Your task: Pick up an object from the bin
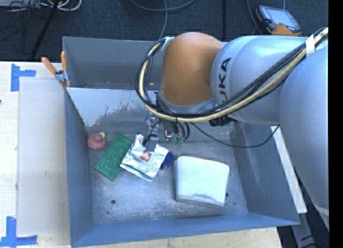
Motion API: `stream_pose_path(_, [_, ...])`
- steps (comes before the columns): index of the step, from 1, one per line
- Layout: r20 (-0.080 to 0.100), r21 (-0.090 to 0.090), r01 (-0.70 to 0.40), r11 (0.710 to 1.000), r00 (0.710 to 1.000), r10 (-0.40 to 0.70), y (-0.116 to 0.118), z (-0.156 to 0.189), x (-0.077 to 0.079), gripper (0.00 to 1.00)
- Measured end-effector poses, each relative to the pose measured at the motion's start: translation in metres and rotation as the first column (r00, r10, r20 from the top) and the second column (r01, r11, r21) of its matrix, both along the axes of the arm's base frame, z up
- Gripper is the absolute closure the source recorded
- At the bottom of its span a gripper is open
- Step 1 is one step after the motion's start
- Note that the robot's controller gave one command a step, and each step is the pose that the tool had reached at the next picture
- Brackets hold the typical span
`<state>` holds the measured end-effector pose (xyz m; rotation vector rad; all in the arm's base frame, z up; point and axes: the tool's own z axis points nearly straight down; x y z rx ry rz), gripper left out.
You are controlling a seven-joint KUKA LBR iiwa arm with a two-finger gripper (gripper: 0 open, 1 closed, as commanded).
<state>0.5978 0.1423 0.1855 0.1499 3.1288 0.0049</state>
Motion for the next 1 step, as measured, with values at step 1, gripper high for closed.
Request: stream_pose_path(1, [-0.01,-0.002,0.32,0.947,0.947,-0.32,0.0281,0.0199,-0.0315,1.0])
